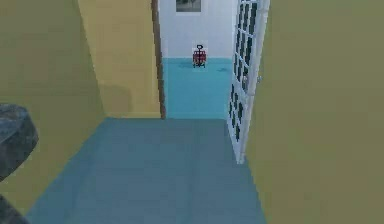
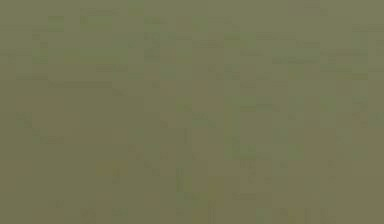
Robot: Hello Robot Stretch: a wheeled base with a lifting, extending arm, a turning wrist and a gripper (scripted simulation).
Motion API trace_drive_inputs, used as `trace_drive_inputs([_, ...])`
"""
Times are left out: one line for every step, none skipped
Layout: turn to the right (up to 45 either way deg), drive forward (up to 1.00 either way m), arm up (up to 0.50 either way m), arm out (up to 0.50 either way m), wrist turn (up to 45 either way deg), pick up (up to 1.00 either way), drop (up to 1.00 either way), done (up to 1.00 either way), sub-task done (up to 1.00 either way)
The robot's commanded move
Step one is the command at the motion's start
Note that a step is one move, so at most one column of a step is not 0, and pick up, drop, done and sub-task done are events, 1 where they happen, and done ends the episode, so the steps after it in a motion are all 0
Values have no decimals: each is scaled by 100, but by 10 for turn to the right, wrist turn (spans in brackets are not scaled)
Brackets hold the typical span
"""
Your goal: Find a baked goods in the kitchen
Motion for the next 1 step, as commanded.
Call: trace_drive_inputs([0,100,0,0,0,0,0,0,0])
